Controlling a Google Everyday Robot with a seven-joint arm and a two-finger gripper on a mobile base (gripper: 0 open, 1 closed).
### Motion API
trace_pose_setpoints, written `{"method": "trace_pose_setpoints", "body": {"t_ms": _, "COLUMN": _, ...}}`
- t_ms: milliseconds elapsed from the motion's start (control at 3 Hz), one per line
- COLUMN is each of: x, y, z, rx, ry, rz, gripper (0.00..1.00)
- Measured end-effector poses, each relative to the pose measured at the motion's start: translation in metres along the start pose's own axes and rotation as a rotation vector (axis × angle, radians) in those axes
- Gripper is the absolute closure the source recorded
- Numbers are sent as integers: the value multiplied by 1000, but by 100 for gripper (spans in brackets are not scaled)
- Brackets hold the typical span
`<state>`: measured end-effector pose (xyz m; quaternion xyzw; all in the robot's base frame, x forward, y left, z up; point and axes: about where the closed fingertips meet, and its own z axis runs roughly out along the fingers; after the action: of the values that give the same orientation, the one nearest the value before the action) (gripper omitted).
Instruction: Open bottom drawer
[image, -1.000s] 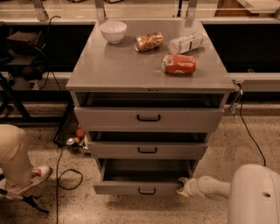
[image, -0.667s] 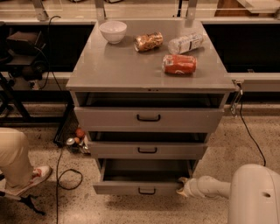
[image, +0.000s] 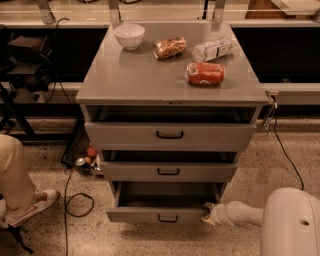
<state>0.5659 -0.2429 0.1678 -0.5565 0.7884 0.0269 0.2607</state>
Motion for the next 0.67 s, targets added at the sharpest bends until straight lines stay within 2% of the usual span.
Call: {"method": "trace_pose_setpoints", "body": {"t_ms": 667, "x": 0, "y": 0, "z": 0, "rx": 0, "ry": 0, "rz": 0, "gripper": 31}}
